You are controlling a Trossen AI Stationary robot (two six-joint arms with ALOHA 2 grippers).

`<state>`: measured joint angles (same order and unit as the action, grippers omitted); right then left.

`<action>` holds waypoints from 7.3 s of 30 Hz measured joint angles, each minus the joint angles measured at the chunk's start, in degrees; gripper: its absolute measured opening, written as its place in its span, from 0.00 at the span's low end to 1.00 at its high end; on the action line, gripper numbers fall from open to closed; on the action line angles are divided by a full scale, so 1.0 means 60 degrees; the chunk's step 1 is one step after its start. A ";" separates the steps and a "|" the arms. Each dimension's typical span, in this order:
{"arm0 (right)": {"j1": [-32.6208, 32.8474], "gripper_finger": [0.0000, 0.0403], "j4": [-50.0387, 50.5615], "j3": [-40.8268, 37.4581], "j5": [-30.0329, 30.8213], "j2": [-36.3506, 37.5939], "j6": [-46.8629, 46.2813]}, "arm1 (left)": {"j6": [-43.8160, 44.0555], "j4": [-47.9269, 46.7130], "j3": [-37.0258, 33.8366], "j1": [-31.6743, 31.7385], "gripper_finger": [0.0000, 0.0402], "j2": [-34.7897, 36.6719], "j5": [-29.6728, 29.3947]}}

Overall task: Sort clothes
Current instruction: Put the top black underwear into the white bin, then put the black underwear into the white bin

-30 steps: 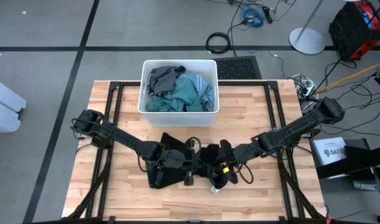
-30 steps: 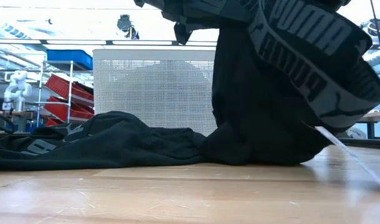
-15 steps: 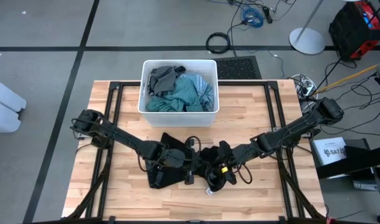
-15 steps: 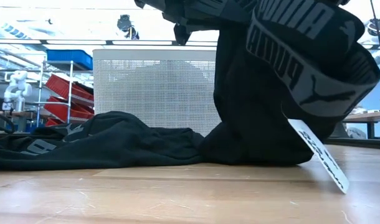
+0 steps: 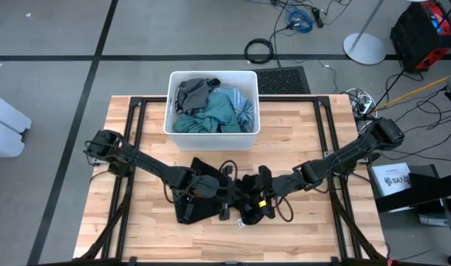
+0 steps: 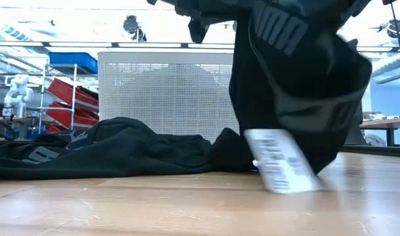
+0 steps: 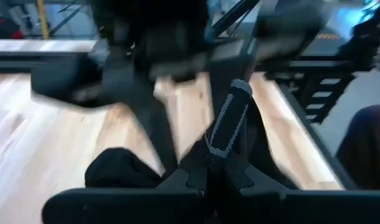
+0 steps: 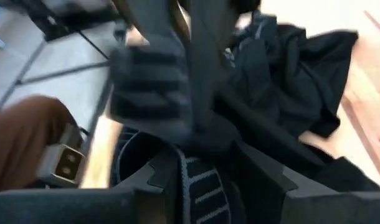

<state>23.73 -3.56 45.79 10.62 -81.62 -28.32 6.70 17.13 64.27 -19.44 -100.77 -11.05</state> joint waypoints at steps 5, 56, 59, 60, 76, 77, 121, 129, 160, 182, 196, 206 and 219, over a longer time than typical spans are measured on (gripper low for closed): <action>-0.0027 0.31 -0.0546 -0.0005 0.0018 -0.0558 0.0349 | -0.0196 0.0142 0.0000 -0.0011 0.02 0.0000 0.0208; -0.0031 0.01 -0.1894 0.0017 0.0097 -0.0616 0.2360 | -0.1432 -0.0005 0.0015 -0.0151 0.39 0.0767 -0.1727; -0.0031 0.01 -0.1775 0.0017 0.0073 -0.0616 0.2319 | -0.1346 -0.0955 0.0015 -0.0156 0.39 0.1144 -0.1745; -0.0030 0.01 -0.1720 0.0016 0.0066 -0.0616 0.2293 | -0.1220 -0.1259 0.0015 -0.0156 0.39 0.1281 -0.1745; -0.0013 0.00 0.0818 0.0002 0.0440 0.2215 0.2246 | 0.0732 -0.5303 0.0011 -0.0203 0.39 0.2648 -0.2525; 0.0010 0.00 0.1054 0.0002 0.0527 0.2545 0.2288 | 0.0824 -0.5367 0.0011 -0.0200 0.39 0.2648 -0.2528; -0.8423 0.00 0.4575 1.1122 -0.4542 -0.1664 0.5316 | 0.1047 -0.3910 -0.0947 -0.0284 0.39 0.2361 -0.2495; -1.0248 0.00 0.5130 1.1470 -0.6000 -0.3635 0.4523 | 0.0989 -0.3943 -0.0947 -0.0288 0.39 0.2361 -0.2489; -0.9907 0.00 0.9982 1.1499 -0.2924 -0.6545 0.6916 | 0.1001 -0.3967 -0.0947 -0.0346 0.39 0.2364 -0.2439; -0.9597 0.35 1.0326 1.1473 -0.2758 -0.5090 0.7161 | 0.0987 -0.3943 -0.0947 -0.0346 0.39 0.2370 -0.2444; -0.9557 0.39 1.0707 1.1473 -0.2773 -0.3846 0.7094 | 0.0750 -0.3939 -0.0943 -0.0346 0.39 0.2371 -0.2445; -0.9357 0.39 1.1225 1.1473 -0.3243 -0.3107 0.6426 | 0.0554 -0.3928 -0.0943 -0.0317 0.39 0.2371 -0.2448; -0.6832 0.39 1.4713 1.1118 -0.7906 -0.3057 0.6910 | 0.0810 -0.4832 -0.0929 -0.0500 0.39 0.2838 -0.2444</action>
<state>-17.26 84.72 112.49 -36.82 -99.97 13.13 11.56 -11.86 58.70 -22.45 -83.75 -25.72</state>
